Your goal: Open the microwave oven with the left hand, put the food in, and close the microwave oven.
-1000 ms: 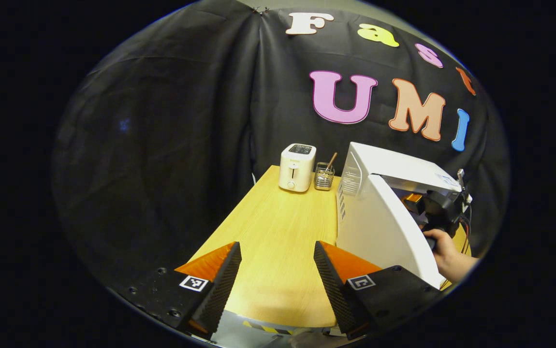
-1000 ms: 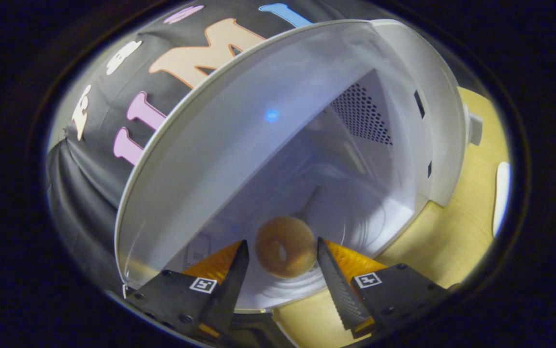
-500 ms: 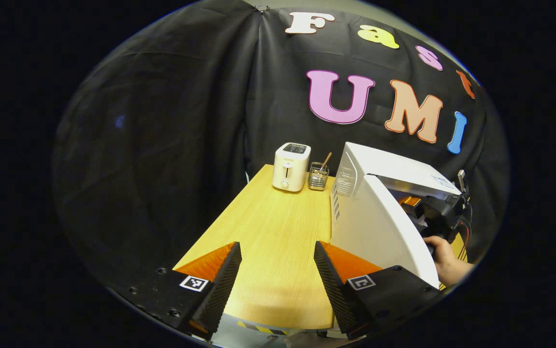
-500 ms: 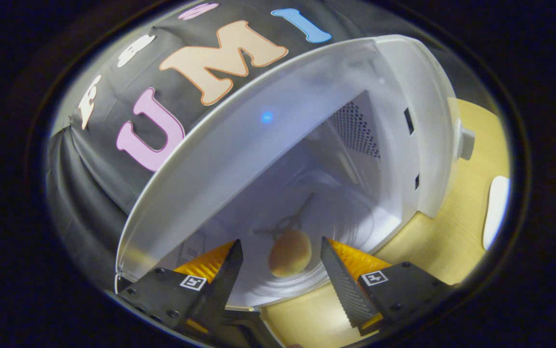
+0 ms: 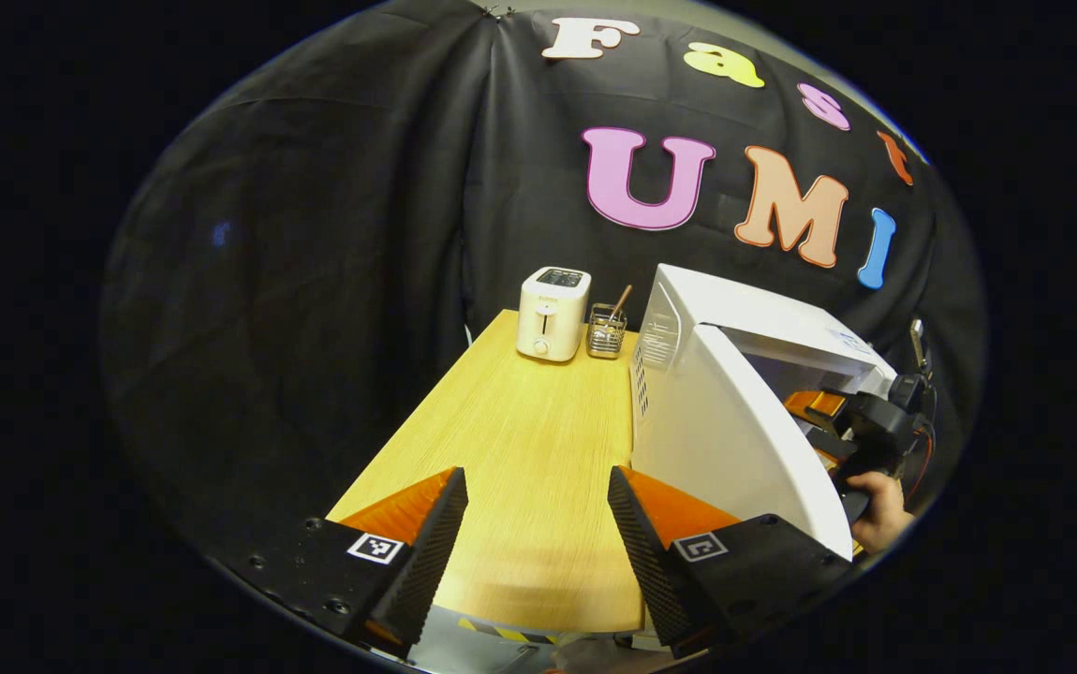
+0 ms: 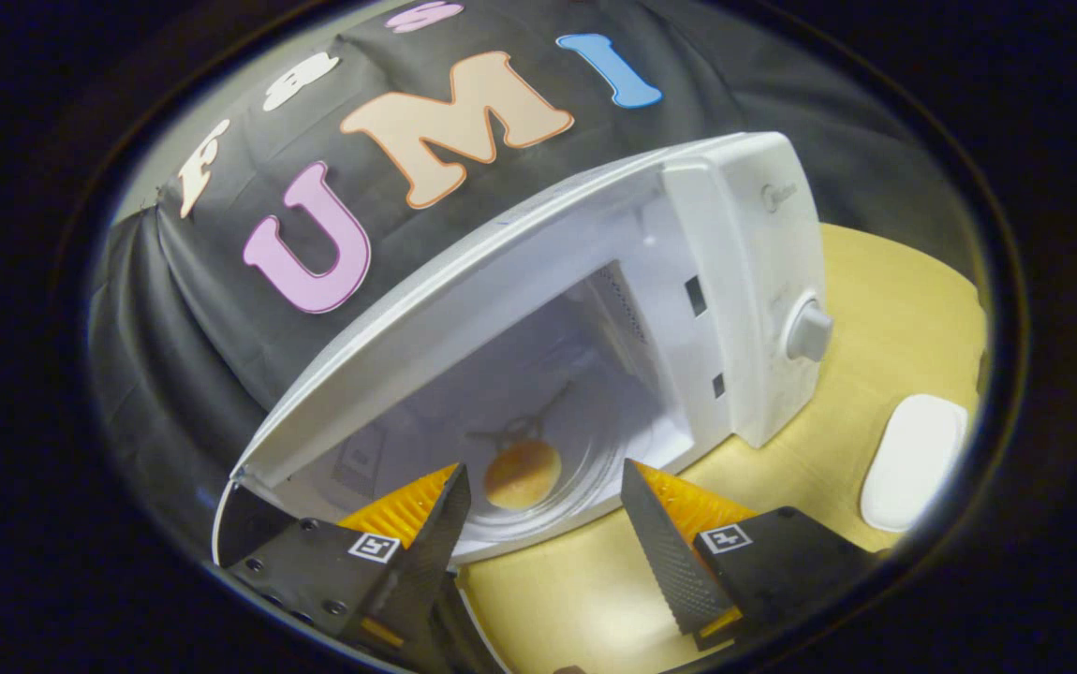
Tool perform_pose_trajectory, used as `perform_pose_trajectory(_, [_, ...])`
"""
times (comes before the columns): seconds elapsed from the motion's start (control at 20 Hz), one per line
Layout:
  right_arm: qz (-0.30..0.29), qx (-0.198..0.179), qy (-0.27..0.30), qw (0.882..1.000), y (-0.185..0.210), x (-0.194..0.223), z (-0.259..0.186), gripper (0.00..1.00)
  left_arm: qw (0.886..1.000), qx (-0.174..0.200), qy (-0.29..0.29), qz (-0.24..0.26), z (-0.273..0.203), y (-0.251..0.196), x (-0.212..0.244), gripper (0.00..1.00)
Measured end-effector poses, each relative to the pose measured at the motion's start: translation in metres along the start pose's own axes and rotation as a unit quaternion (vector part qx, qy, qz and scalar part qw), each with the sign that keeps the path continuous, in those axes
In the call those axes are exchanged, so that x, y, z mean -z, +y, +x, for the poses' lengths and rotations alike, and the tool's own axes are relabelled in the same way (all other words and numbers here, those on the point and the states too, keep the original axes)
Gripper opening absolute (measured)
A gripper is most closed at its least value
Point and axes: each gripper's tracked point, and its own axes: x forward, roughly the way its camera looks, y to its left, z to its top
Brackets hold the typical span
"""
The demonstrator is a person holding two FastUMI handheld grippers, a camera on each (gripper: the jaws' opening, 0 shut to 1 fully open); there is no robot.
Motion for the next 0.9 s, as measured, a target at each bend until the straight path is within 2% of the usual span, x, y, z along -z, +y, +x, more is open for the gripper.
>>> perform_pose_trajectory(0.15, [-0.012, -0.011, 0.004, 1.000, -0.003, -0.005, -0.017, 1.00, 1.000, 0.014, 0.003, 0.001, -0.003, -0.004, 0.003, 0.89])
perform_pose_trajectory(0.25, [-0.032, -0.024, -0.004, 0.999, -0.002, -0.013, -0.031, 0.99, 1.000, 0.023, 0.006, 0.011, -0.006, -0.006, 0.008, 0.83])
perform_pose_trajectory(0.35, [-0.060, -0.028, -0.015, 0.998, -0.006, -0.021, -0.048, 0.99, 1.000, 0.020, 0.001, 0.022, -0.006, -0.003, 0.007, 0.67])
perform_pose_trajectory(0.5, [-0.093, -0.031, -0.026, 0.995, -0.010, -0.031, -0.064, 0.99, 0.999, 0.015, 0.002, 0.041, -0.008, 0.000, 0.009, 0.32])
perform_pose_trajectory(0.55, [-0.099, -0.031, -0.029, 0.994, -0.012, -0.034, -0.069, 0.99, 0.999, 0.014, 0.001, 0.044, -0.009, 0.000, 0.009, 0.27])
perform_pose_trajectory(0.6, [-0.102, -0.030, -0.030, 0.994, -0.015, -0.037, -0.074, 0.99, 0.999, 0.017, -0.001, 0.040, -0.010, -0.001, 0.008, 0.13])
perform_pose_trajectory(0.7, [-0.103, -0.027, -0.034, 0.994, -0.019, -0.046, -0.084, 0.99, 0.999, 0.032, 0.012, 0.025, -0.011, -0.008, 0.017, 0.00])
perform_pose_trajectory(0.9, [-0.118, -0.021, -0.056, 0.991, -0.027, -0.068, -0.101, 0.99, 0.999, 0.044, 0.011, 0.026, -0.015, -0.014, 0.022, 0.00])
